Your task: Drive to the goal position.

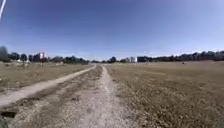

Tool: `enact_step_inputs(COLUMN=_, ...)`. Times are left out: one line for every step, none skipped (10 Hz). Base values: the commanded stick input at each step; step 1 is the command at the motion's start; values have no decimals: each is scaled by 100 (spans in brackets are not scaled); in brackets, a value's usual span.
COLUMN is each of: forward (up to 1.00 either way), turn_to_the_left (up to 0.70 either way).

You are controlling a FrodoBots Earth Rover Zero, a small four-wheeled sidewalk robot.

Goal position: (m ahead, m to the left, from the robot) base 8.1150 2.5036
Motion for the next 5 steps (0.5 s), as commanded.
enact_step_inputs(forward=69, turn_to_the_left=31)
enact_step_inputs(forward=69, turn_to_the_left=15)
enact_step_inputs(forward=55, turn_to_the_left=8)
enact_step_inputs(forward=0, turn_to_the_left=0)
enact_step_inputs(forward=7, turn_to_the_left=1)
